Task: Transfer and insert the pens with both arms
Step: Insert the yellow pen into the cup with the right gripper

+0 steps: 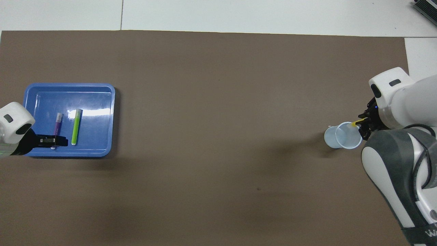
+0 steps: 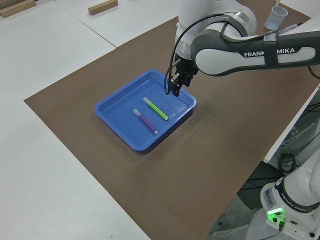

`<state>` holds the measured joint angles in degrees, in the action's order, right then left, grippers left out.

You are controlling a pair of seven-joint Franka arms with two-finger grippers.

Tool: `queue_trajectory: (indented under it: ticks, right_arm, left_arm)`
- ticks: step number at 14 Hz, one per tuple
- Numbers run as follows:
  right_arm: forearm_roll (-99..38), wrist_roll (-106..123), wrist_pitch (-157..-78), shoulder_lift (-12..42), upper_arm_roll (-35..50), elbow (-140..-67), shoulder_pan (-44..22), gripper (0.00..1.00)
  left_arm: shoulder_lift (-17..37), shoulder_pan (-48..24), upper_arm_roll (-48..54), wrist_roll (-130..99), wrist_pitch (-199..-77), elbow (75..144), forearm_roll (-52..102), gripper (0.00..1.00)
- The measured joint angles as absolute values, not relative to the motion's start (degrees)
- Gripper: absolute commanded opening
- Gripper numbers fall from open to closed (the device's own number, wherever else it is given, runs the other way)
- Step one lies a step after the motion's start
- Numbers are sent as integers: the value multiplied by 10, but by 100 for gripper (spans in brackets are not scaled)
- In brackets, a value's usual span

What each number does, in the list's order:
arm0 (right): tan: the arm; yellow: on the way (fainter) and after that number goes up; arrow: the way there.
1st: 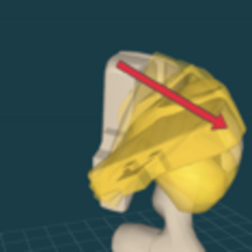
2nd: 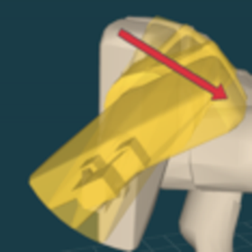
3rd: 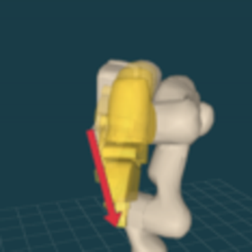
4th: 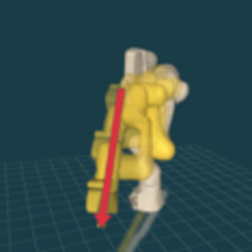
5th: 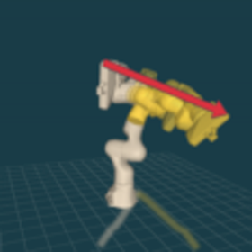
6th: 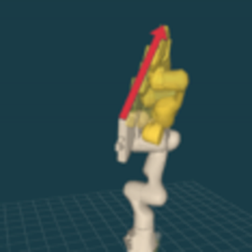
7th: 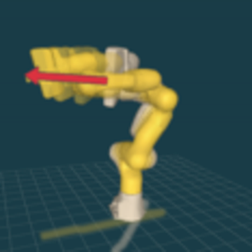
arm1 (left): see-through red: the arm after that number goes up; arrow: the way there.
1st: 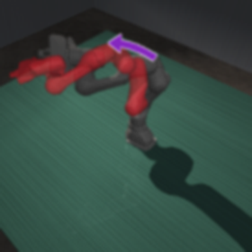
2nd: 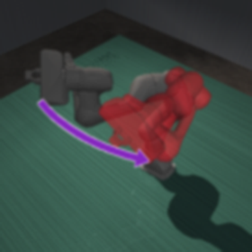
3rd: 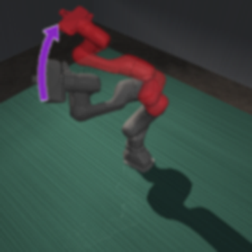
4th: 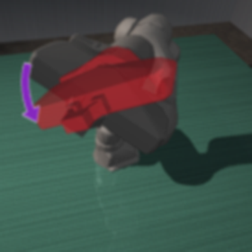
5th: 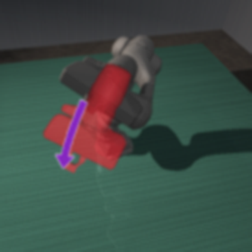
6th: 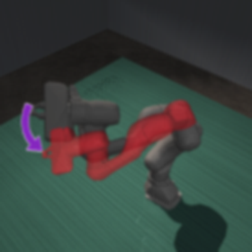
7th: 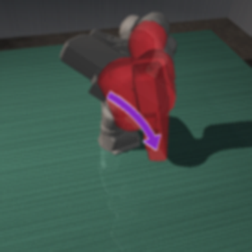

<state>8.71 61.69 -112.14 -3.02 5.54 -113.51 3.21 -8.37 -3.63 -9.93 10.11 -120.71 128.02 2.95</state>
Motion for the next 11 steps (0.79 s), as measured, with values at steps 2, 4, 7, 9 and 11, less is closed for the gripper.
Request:
queue_trajectory:
  ticks: [2, 4, 7, 9, 11]
  right_arm:
    - [81, 614, -1127, -30, 55, -1155, 41, 0]
    - [68, 613, -1139, -30, 55, -1176, 57, 0]
    - [59, 613, -1160, -26, 55, -1205, 92, 0]
    - [42, 613, -1165, -18, 55, -1211, 102, 0]
    - [34, 612, -1173, -13, 55, -1215, 102, 0]
  left_arm:
    - [-65, -23, -100, 112, -1229, 1280, 30, 64]
    - [-51, -20, -99, 114, -1253, 1279, 30, 64]
    - [-24, -20, -94, 114, -1292, 1279, 30, 65]
    - [-7, -20, -93, 114, -1312, 1276, 30, 65]
    - [11, -20, -92, 114, -1327, 1268, 30, 67]
